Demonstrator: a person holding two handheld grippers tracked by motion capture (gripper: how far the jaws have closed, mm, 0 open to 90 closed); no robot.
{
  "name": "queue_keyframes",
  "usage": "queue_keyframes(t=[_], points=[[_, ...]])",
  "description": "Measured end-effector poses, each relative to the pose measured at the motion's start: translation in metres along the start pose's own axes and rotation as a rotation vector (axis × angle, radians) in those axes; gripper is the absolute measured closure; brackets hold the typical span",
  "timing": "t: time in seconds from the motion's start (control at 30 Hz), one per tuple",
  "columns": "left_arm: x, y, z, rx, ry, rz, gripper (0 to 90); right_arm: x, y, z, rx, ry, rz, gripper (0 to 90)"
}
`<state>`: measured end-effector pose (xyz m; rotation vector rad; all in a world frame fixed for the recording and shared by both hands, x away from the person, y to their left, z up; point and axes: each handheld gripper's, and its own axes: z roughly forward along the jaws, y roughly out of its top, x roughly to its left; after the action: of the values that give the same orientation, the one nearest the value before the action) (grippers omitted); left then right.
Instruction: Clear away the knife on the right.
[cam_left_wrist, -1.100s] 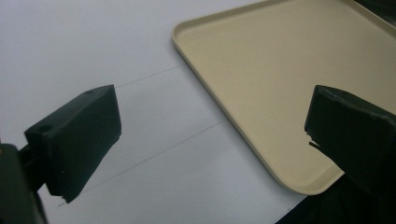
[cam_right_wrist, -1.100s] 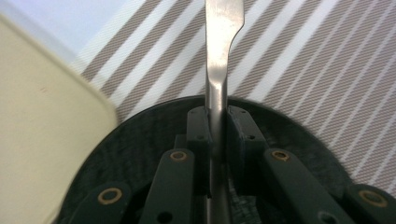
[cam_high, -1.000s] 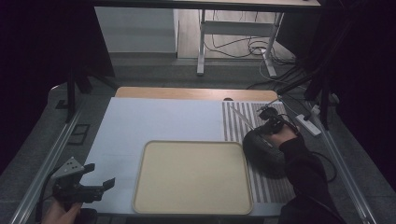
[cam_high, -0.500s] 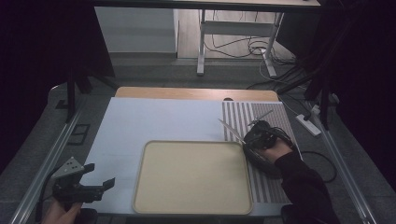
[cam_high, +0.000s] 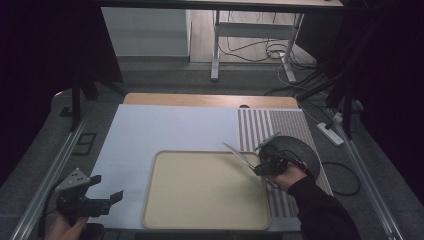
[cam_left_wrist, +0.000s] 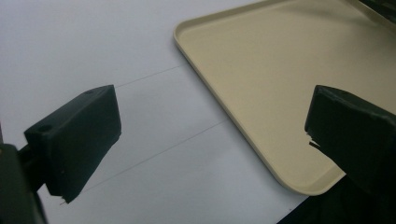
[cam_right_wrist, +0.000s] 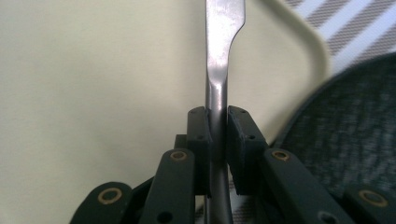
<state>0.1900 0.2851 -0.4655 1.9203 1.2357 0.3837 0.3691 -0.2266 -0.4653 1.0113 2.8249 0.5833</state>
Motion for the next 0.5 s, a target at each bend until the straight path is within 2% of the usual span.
queue_keyframes(t=[0.3, 0.5], points=[[0.0, 0.0, 0.0, 0.001, 0.001, 0.002, 3.2, 0.034, 0.003, 0.007, 0.02, 0.037, -0.038, 80.3], [-0.001, 0.0, 0.0, 0.002, 0.001, 0.003, 3.2, 0.047, 0.004, 0.017, 0.046, 0.055, -0.052, 80.2]])
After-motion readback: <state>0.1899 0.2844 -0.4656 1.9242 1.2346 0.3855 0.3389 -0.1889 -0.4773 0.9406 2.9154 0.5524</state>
